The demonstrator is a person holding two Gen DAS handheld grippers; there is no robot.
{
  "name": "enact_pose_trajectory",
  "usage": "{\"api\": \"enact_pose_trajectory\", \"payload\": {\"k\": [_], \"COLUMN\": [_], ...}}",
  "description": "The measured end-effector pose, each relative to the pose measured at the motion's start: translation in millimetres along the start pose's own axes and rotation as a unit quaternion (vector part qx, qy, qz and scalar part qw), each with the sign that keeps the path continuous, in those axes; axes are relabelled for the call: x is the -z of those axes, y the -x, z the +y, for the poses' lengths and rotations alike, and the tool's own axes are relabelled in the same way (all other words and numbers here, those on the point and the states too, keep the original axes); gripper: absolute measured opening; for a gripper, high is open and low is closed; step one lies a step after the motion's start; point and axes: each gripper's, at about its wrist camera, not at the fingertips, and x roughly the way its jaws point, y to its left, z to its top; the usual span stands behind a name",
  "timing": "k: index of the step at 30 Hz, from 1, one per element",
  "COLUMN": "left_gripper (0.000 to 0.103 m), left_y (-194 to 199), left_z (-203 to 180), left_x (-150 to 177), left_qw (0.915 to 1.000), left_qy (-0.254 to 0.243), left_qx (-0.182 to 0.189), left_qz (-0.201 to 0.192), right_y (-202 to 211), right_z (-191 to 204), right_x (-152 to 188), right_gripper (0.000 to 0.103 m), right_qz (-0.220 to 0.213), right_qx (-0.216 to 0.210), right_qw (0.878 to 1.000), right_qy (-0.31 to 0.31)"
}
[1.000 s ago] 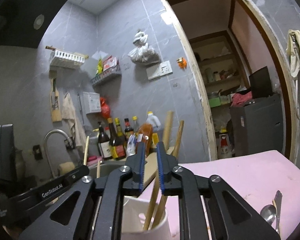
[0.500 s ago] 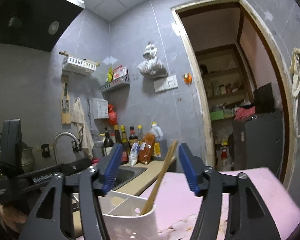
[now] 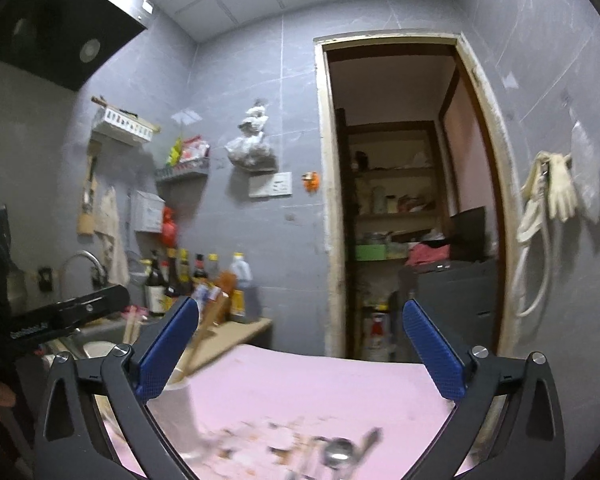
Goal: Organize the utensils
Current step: 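Lower the chopsticks into the white holder and open both tools, then move the left tool to the utensils on the cloth while the right tool follows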
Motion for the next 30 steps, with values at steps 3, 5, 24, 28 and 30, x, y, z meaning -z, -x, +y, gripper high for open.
{"api": "enact_pose_trajectory", "payload": {"k": [3, 5, 24, 28, 30], "left_gripper": [0.098, 0.098, 0.095, 0.076, 0.068], "left_y": [-7, -13, -64, -83, -91], "left_z": [-16, -24, -69, -66, -63], "left_x": [10, 18, 105, 121, 126], "left_qw": [0.9996, 0.9988, 0.9637, 0.9484, 0.9429], "left_qy": [-0.02, -0.021, -0.06, -0.053, -0.047], "left_qx": [0.012, 0.022, 0.058, 0.069, 0.072], "left_qz": [0.018, 0.039, 0.253, 0.305, 0.322], "right_y": [5, 7, -29, -44, -50], "right_z": [-14, -26, -92, -95, -94], "right_x": [5, 10, 81, 94, 100], "right_gripper": [0.103, 0.103, 0.101, 0.094, 0.089], "right_qz": [0.015, 0.028, 0.255, 0.302, 0.321], "right_qx": [0.015, 0.025, 0.042, 0.024, 0.014], "right_qw": [1.0, 0.999, 0.966, 0.953, 0.947], "right_qy": [0.009, 0.013, -0.005, -0.009, -0.008]}}
